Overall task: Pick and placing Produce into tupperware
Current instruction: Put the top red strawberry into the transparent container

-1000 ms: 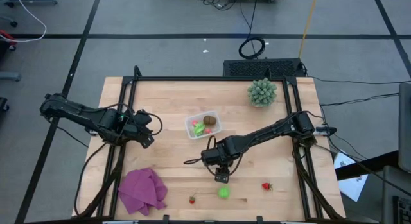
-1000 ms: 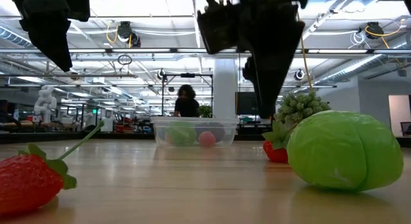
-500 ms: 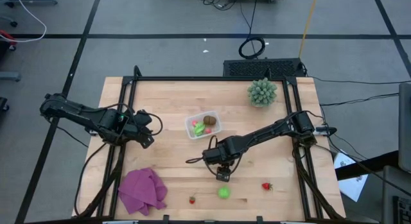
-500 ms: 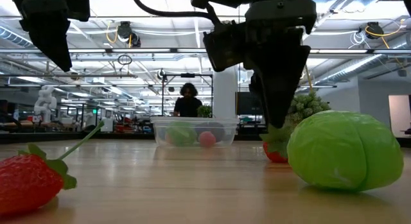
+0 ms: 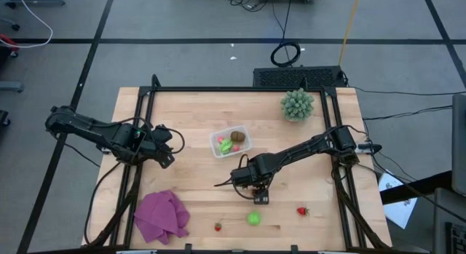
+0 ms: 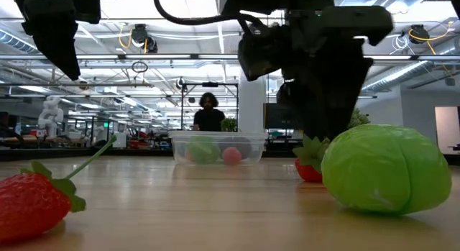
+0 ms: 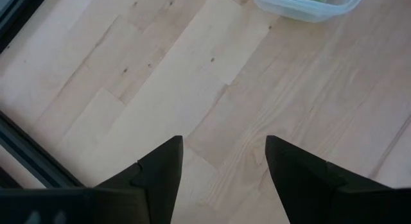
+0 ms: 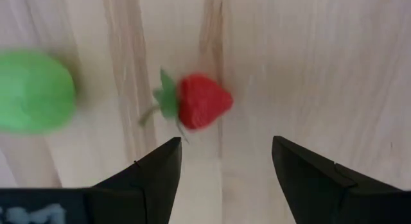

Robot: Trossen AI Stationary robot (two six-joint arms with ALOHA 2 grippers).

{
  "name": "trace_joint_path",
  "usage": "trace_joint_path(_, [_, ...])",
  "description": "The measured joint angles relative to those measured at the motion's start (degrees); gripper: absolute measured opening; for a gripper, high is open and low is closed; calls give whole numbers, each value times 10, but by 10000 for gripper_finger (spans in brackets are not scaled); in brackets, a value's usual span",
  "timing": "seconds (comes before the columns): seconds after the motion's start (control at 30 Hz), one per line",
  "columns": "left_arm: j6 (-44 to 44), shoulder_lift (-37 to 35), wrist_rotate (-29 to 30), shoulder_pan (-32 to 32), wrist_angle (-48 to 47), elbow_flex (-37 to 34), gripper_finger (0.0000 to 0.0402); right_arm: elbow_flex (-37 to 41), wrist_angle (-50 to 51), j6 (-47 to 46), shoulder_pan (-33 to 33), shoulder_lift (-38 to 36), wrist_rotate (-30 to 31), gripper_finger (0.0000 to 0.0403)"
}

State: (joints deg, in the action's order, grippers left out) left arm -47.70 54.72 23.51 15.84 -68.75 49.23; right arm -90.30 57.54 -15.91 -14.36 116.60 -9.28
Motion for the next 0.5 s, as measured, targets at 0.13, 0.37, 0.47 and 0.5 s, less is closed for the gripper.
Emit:
trace_joint_path(0.13, [-5, 0, 0, 0, 0, 0, 228, 0, 42, 42, 1, 0, 0, 233])
trace_joint_path(0.37, [-20, 0, 0, 0, 0, 0, 228, 0, 58, 122, -2, 0, 1, 233])
trace_joint_path(0.47, [-21, 0, 0, 0, 0, 0, 228, 0, 58, 159, -6, 0, 2, 233])
trace_joint_path(0.5, [-21, 0, 0, 0, 0, 0, 228, 0, 58, 174, -7, 0, 4, 233])
